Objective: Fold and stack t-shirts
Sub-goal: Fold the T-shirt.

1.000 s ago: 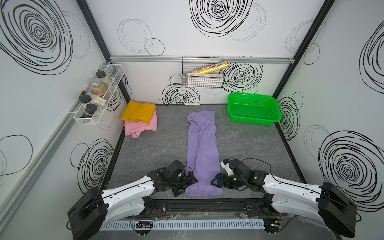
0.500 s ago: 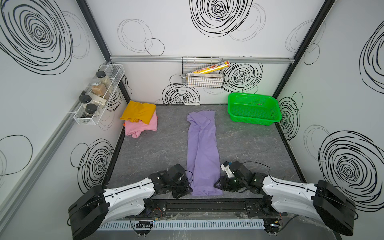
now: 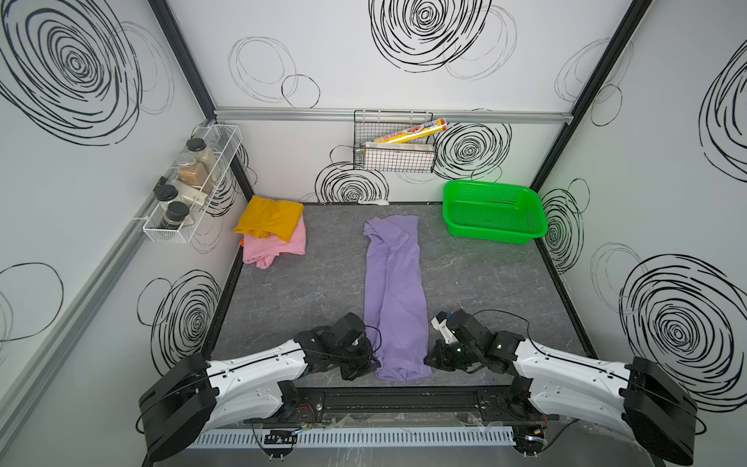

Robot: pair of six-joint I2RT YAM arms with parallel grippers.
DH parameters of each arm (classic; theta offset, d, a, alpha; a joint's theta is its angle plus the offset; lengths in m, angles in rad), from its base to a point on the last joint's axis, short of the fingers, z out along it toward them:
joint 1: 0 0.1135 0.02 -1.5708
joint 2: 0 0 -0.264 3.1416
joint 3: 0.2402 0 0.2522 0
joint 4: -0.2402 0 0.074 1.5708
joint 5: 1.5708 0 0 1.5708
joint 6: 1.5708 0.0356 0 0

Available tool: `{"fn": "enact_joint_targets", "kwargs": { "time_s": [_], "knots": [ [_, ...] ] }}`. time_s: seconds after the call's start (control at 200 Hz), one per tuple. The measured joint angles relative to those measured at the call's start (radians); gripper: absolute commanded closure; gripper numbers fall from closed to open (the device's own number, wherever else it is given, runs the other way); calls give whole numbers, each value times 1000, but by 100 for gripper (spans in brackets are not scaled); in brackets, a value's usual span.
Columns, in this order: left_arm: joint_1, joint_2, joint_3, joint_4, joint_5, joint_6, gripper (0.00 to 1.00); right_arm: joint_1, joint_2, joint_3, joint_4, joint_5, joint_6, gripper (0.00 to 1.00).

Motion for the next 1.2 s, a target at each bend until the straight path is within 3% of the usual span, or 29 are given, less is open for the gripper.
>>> {"fn": "enact_joint_targets", "kwargs": {
  "time_s": [0.39, 0.946, 1.197],
  "knots": [
    [42, 49, 105, -25, -4, 64, 100, 0, 0, 133, -154, 72, -58, 100],
    [363, 149, 375, -129, 28, 288, 100, -11, 137, 432, -343, 249, -172, 100],
    [436, 270, 465, -122, 58, 357, 100, -89, 227, 534, -371, 263, -249, 100]
  ]
}}
